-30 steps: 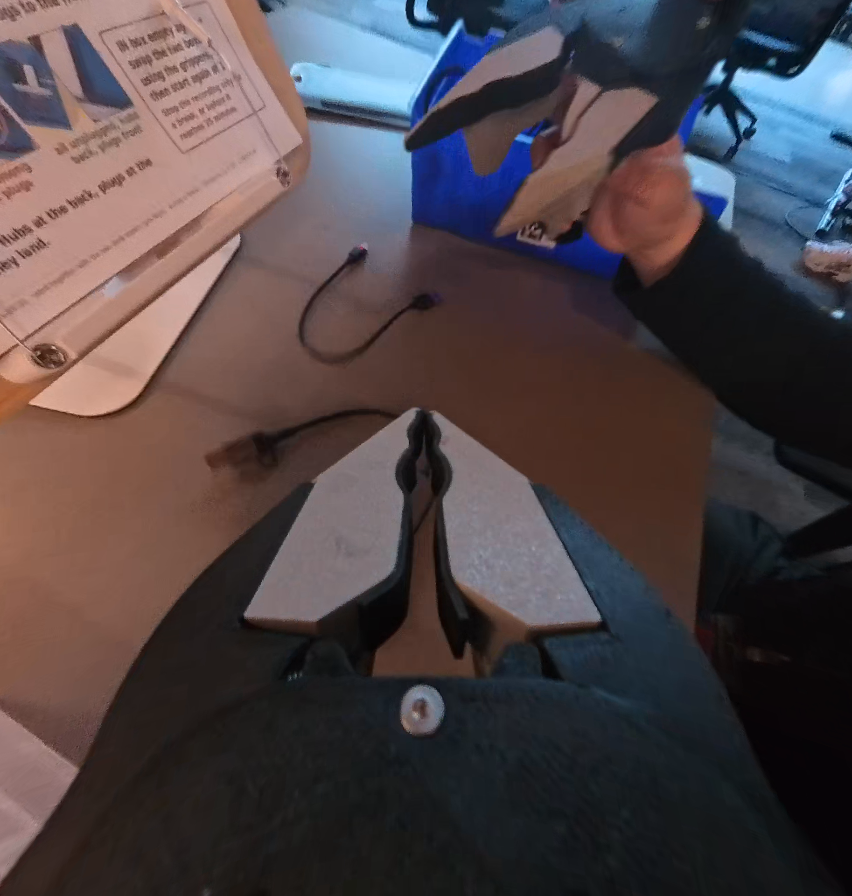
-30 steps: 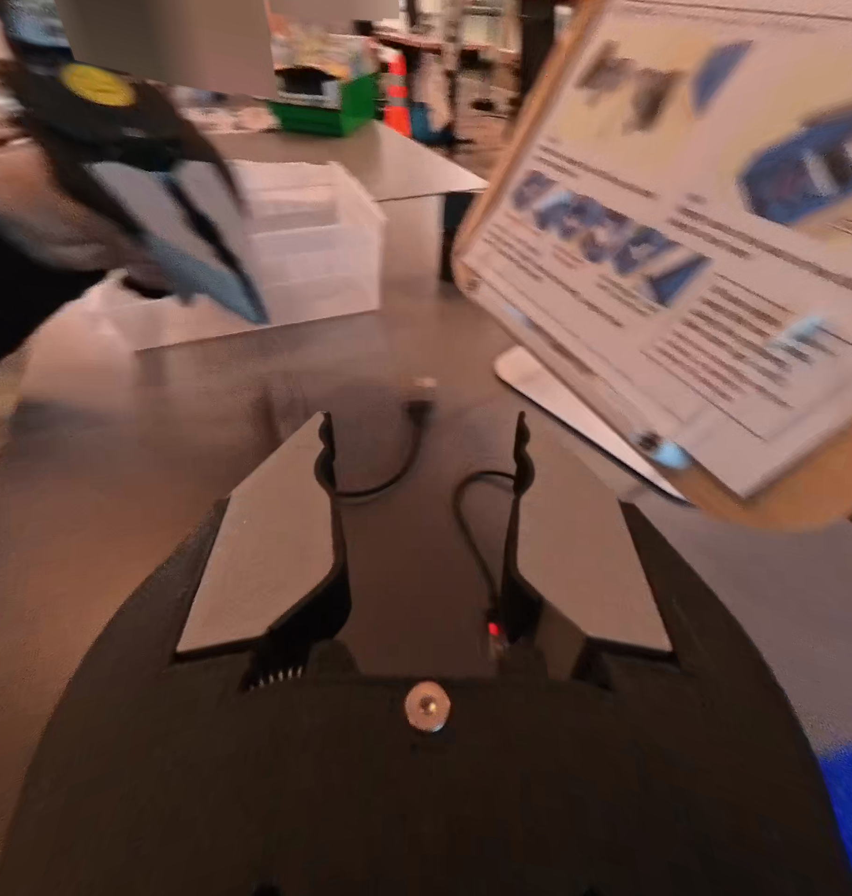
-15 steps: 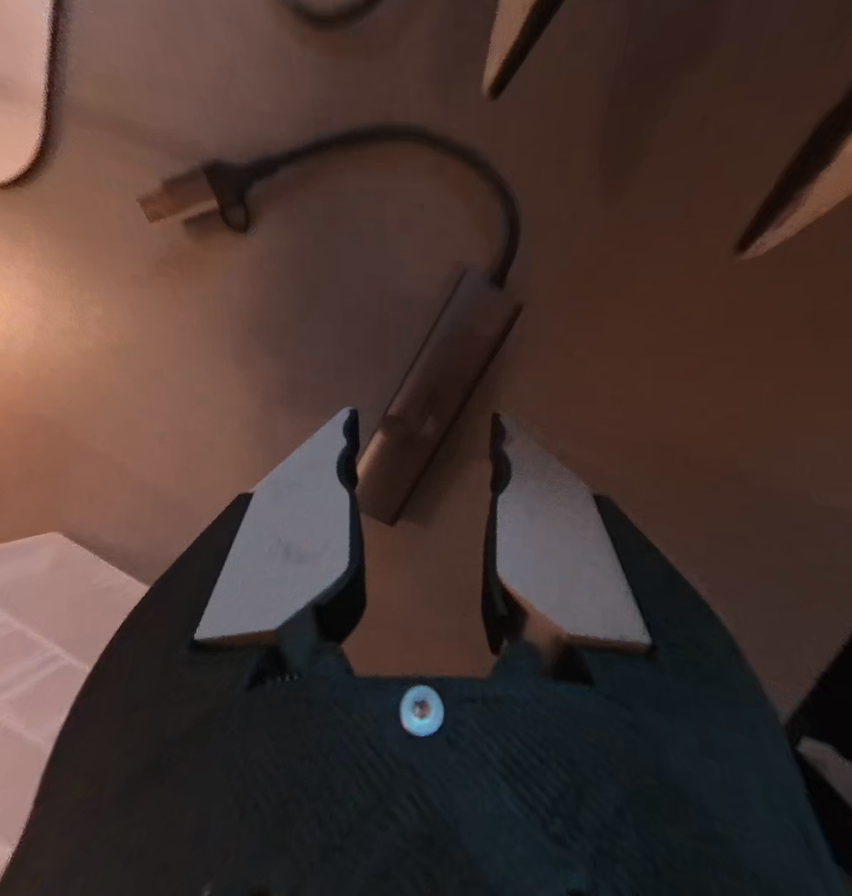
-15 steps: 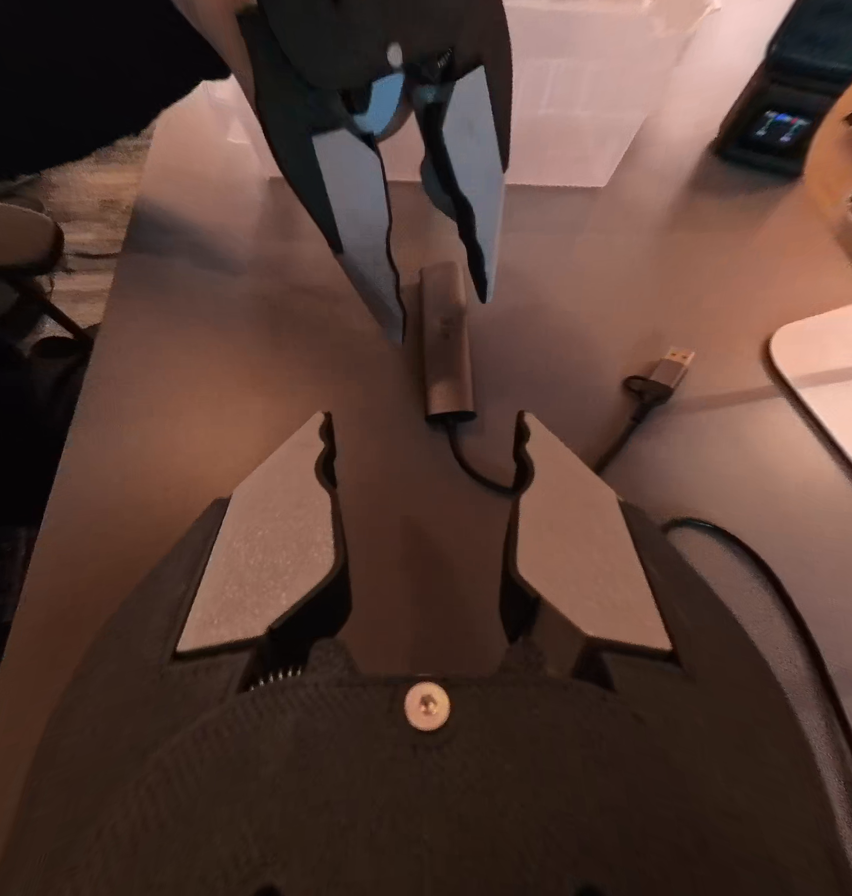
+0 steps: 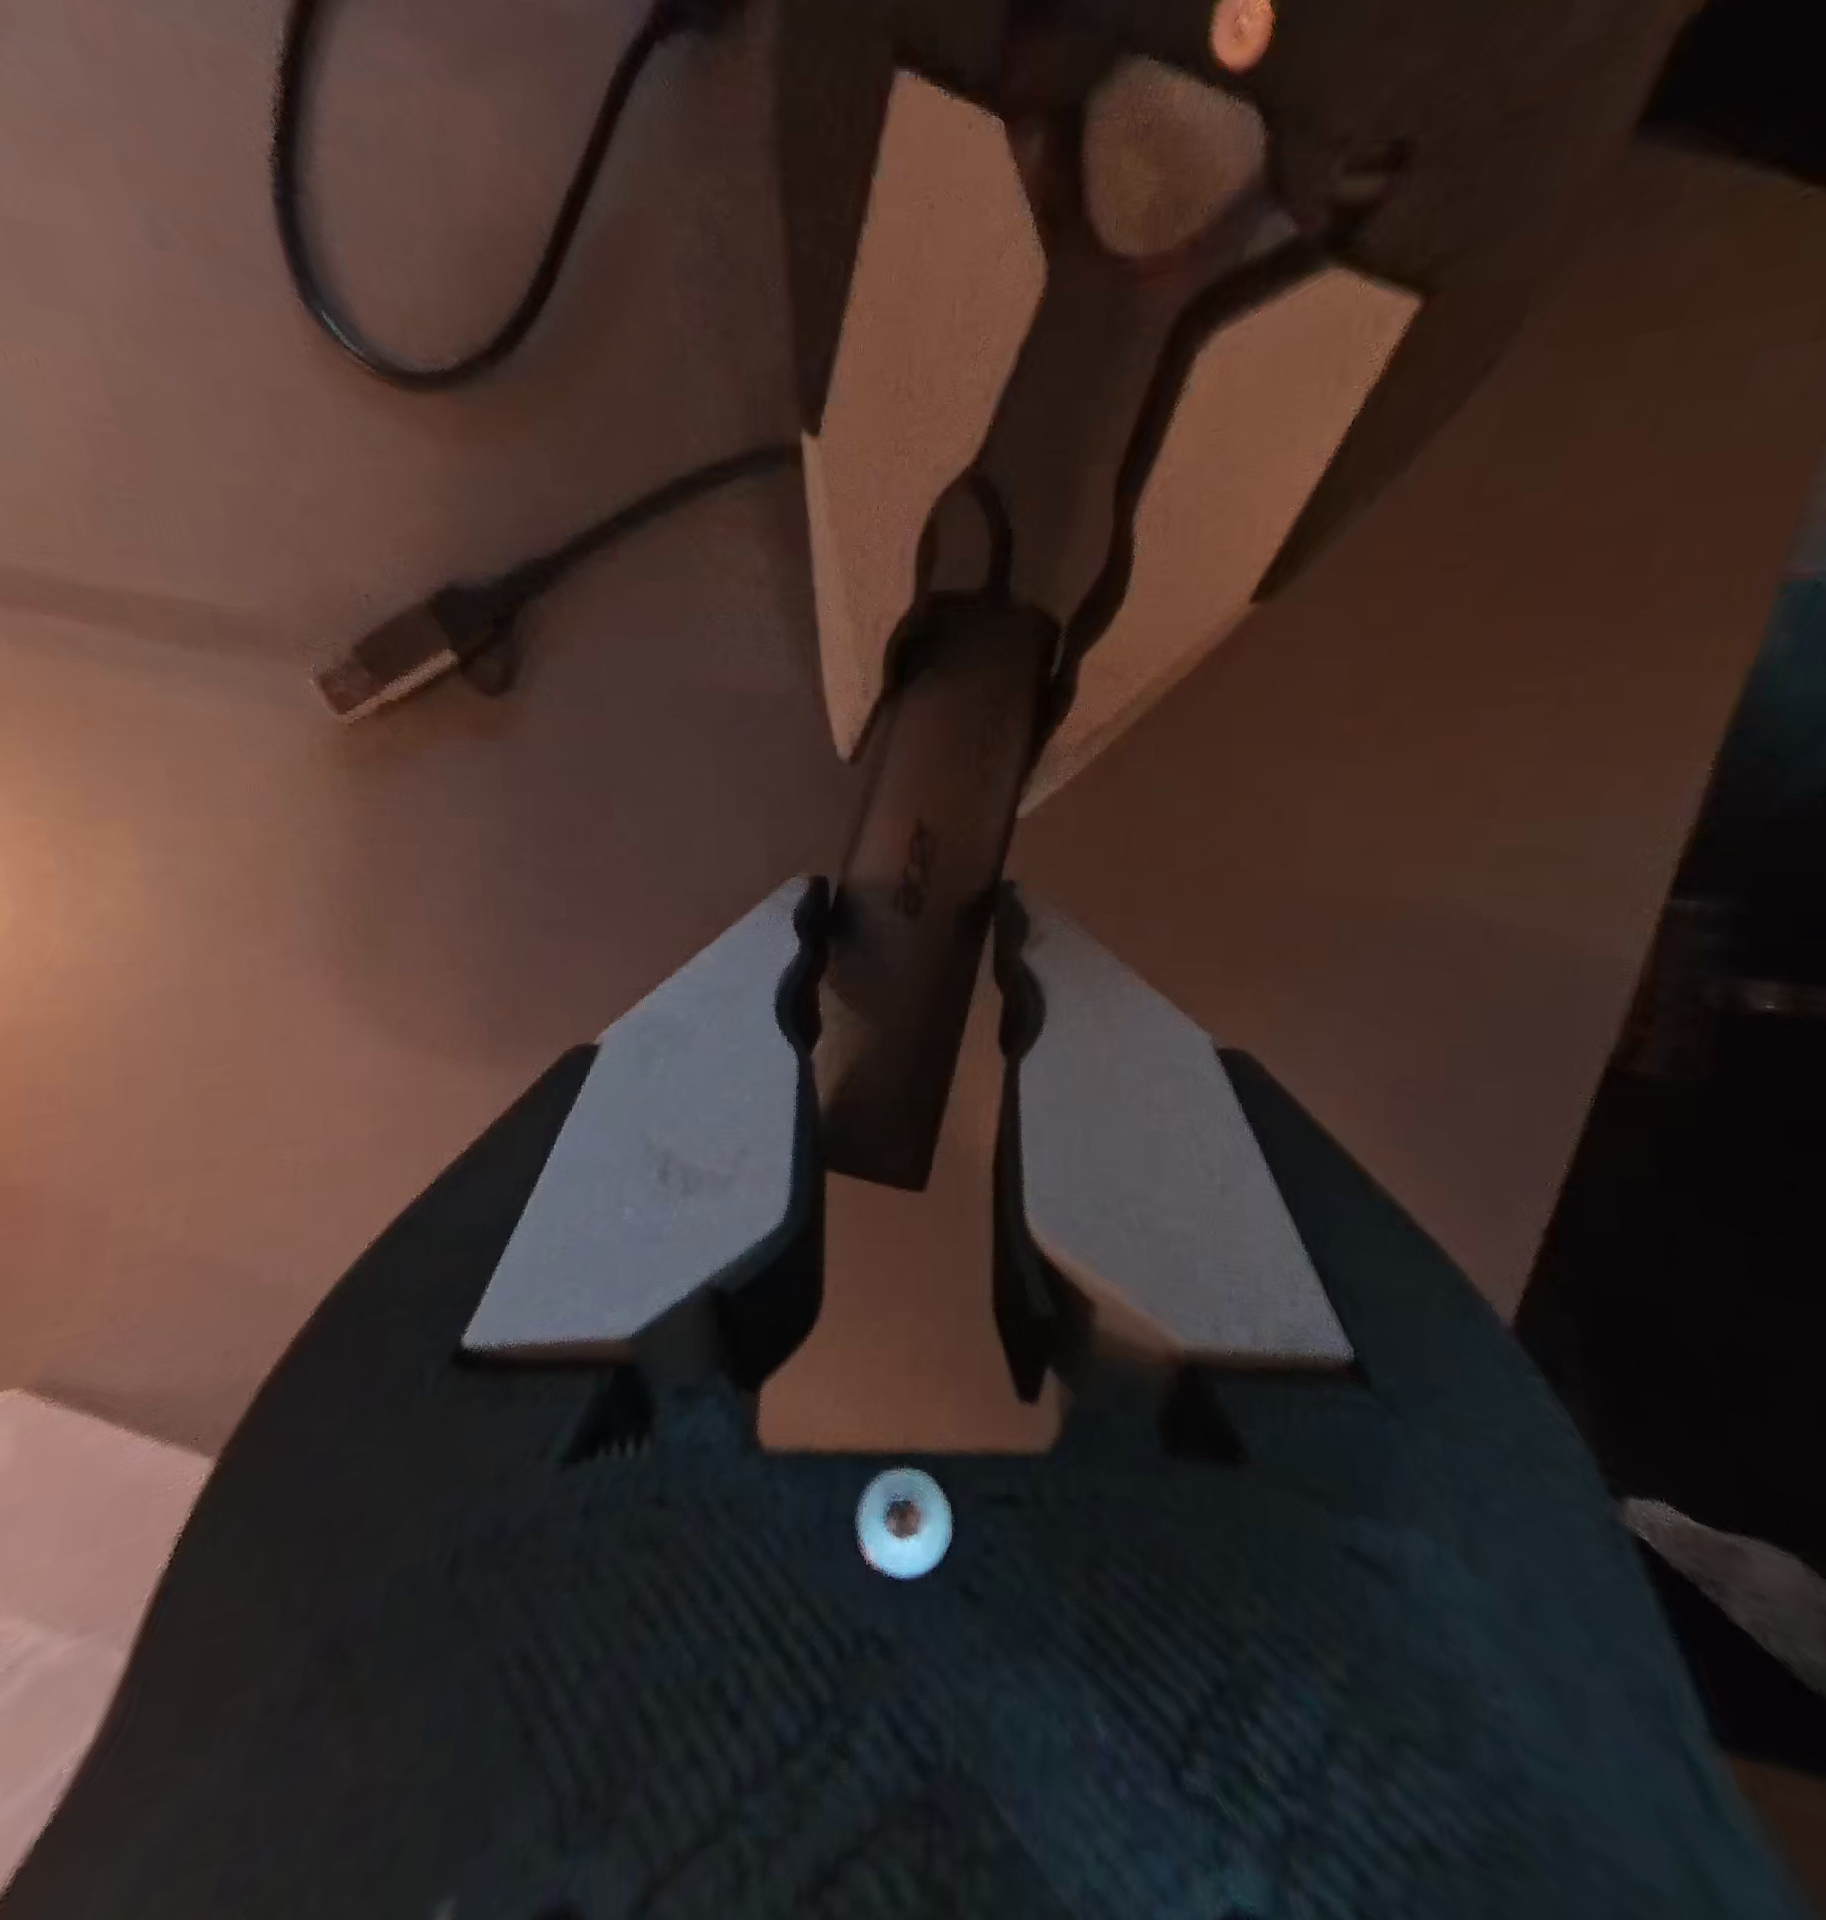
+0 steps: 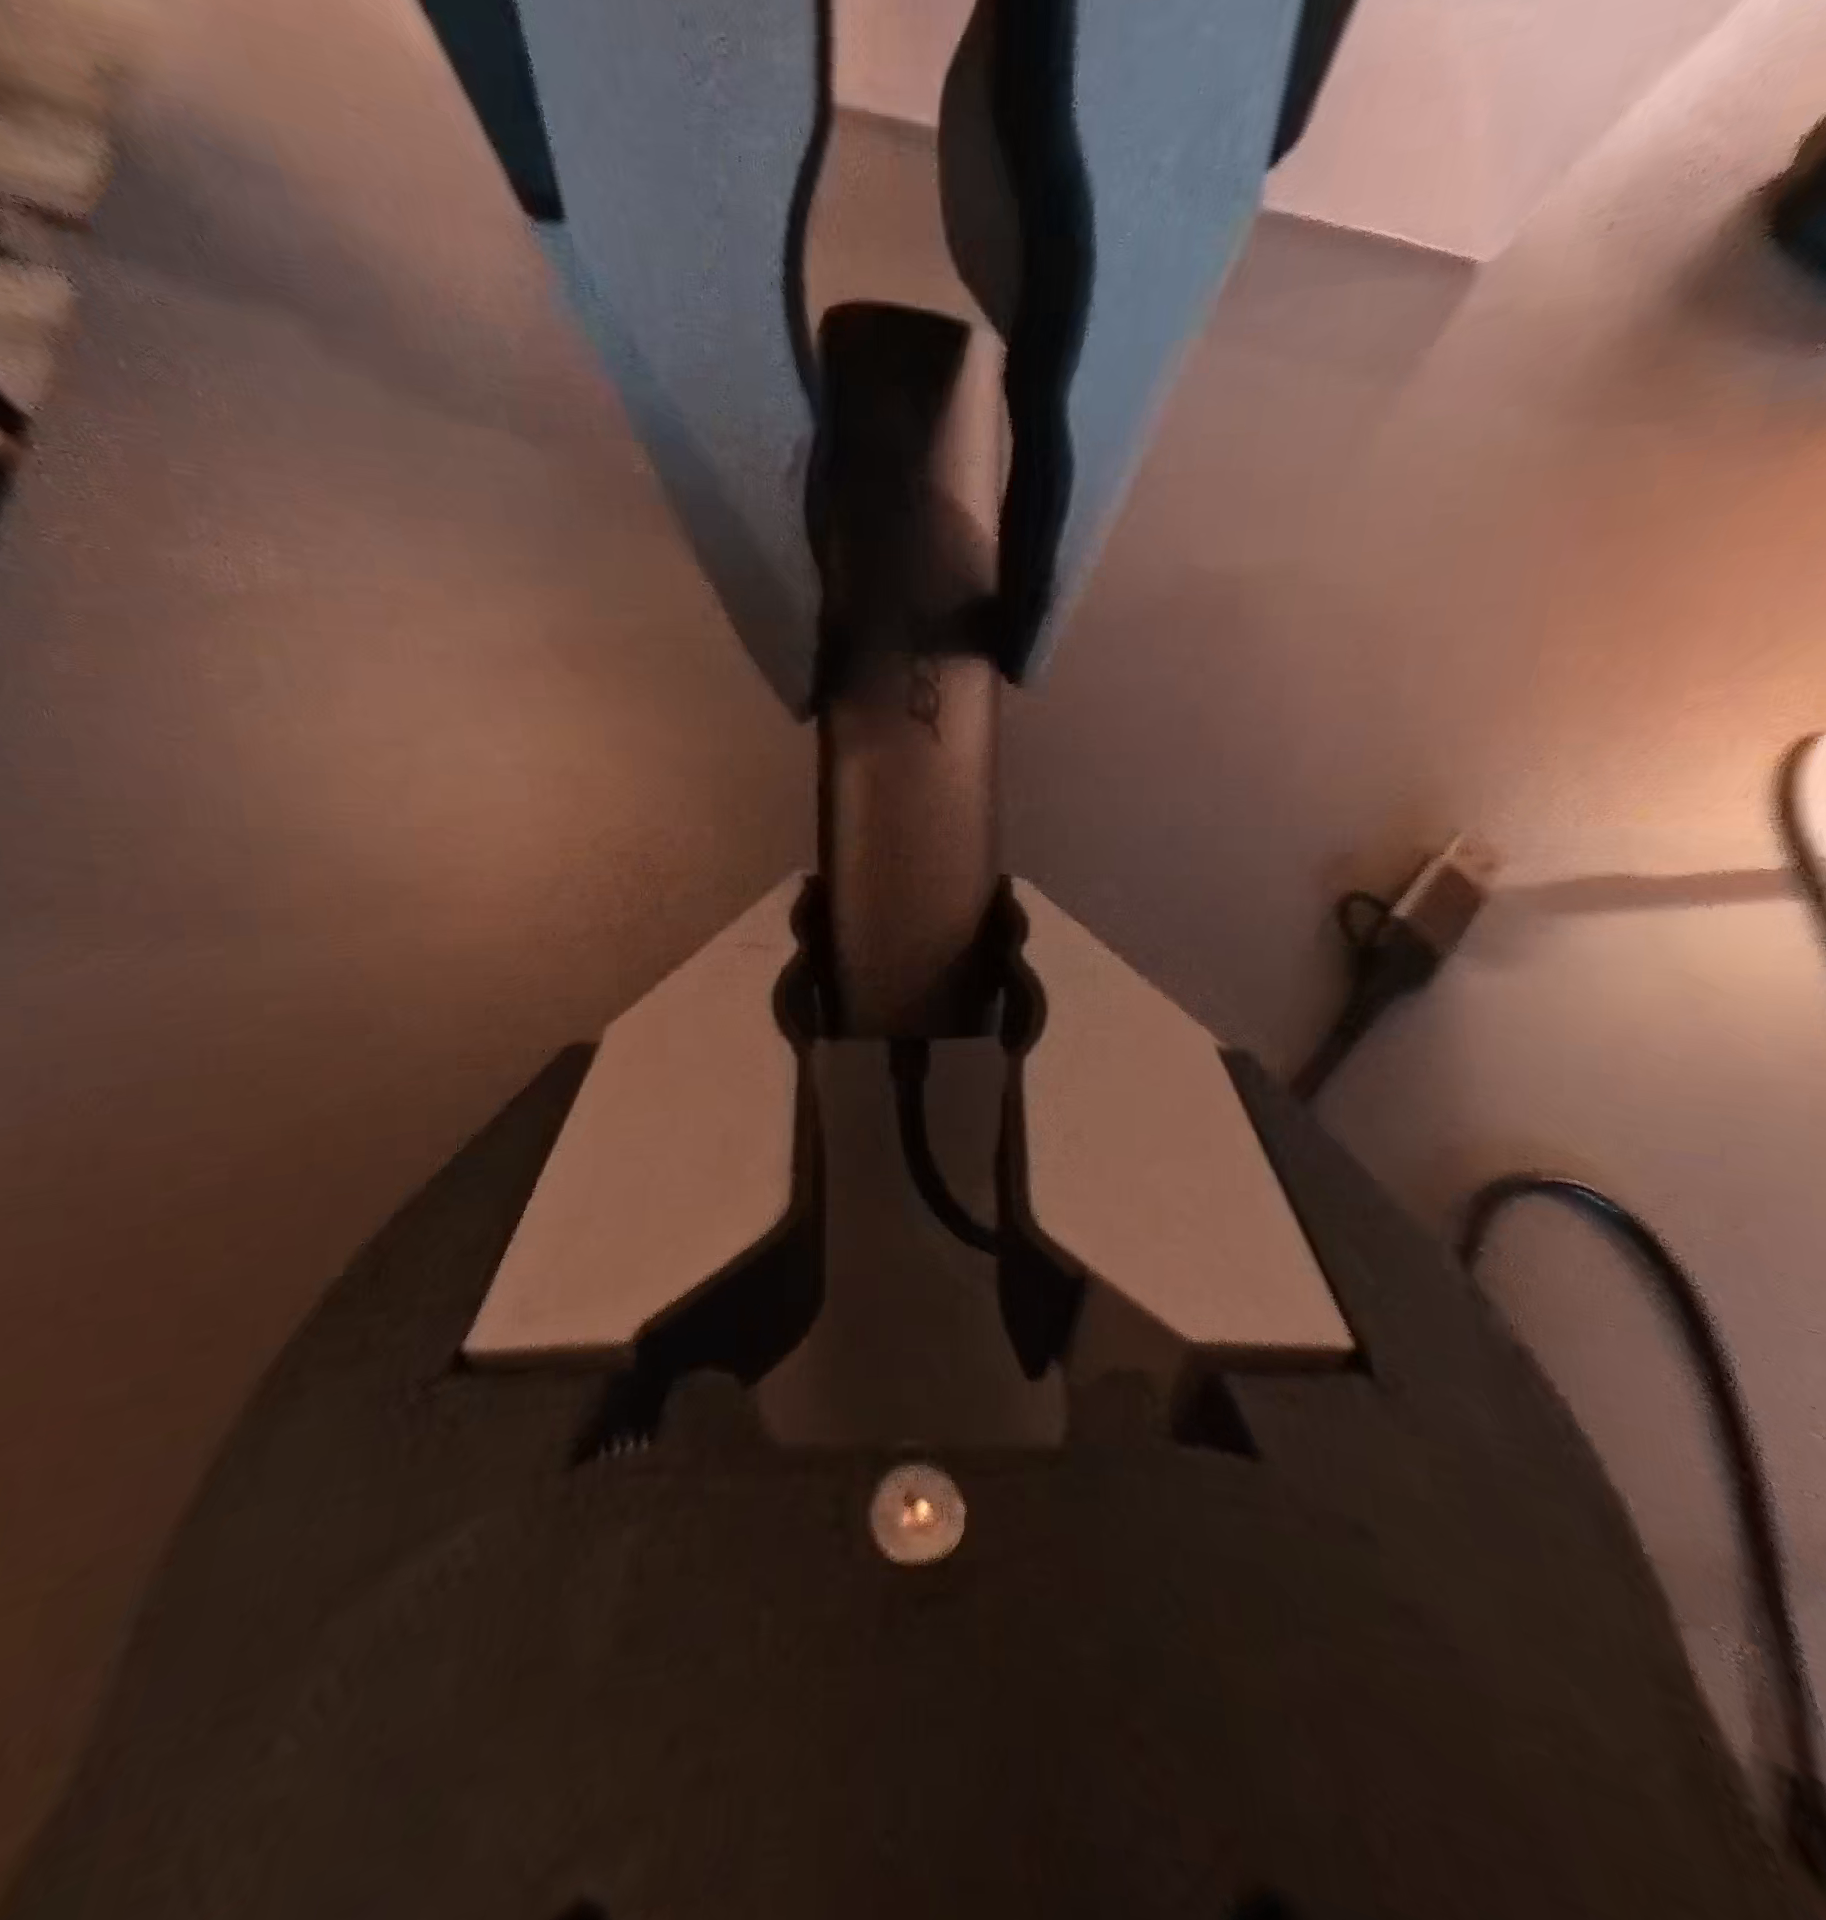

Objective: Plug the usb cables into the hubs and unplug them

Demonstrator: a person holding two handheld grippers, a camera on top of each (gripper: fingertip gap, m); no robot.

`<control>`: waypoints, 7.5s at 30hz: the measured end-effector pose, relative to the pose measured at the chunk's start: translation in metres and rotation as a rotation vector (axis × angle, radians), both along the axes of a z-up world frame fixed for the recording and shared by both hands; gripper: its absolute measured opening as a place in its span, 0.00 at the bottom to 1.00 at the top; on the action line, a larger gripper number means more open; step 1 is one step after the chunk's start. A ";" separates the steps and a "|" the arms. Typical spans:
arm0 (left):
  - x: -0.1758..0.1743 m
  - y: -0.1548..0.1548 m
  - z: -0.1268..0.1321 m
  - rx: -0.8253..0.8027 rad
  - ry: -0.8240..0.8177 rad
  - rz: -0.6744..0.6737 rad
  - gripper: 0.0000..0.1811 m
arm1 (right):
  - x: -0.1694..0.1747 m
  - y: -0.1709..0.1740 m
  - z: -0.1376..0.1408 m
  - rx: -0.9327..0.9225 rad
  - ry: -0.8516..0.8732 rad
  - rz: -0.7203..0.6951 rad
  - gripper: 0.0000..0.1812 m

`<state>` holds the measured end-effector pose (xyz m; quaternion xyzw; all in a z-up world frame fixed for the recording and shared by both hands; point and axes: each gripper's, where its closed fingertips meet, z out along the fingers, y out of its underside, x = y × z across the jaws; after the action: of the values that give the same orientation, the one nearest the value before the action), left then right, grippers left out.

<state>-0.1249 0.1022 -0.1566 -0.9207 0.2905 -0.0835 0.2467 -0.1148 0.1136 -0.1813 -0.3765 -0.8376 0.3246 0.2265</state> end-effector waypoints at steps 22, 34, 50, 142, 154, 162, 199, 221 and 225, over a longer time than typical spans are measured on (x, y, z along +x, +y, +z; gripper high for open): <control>0.034 0.002 0.060 0.919 0.149 -0.246 0.11 | 0.040 0.007 0.056 -0.271 0.083 0.156 0.16; -0.004 0.030 0.056 0.980 0.555 -0.104 0.07 | 0.008 0.104 0.068 -0.146 0.234 -0.351 0.17; -0.078 0.040 -0.017 0.564 0.496 0.252 0.07 | 0.041 0.167 -0.003 -0.081 -0.180 -0.714 0.26; -0.016 0.051 0.046 0.894 0.583 0.032 0.01 | 0.033 0.047 0.143 -0.365 0.412 -0.178 0.08; 0.009 0.048 0.043 0.927 0.589 -0.092 0.01 | 0.013 0.045 0.076 -0.272 0.176 -0.211 0.21; 0.039 0.030 0.042 1.006 0.627 -0.276 0.01 | 0.037 0.018 0.064 -0.395 0.097 0.056 0.20; 0.026 0.034 0.007 0.944 0.727 -0.300 0.02 | 0.029 0.025 0.021 -0.249 -0.075 -0.044 0.01; -0.054 0.048 -0.034 0.421 0.144 0.335 0.24 | 0.045 0.086 -0.016 -0.139 -0.275 -0.305 0.02; -0.049 0.046 -0.037 0.374 0.125 0.268 0.16 | 0.046 0.086 -0.017 -0.134 -0.279 -0.307 0.02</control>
<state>-0.1739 0.1481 -0.1939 -0.8928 0.1907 0.0622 0.4032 -0.0692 0.1995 -0.1983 -0.5549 -0.7703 0.2861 0.1297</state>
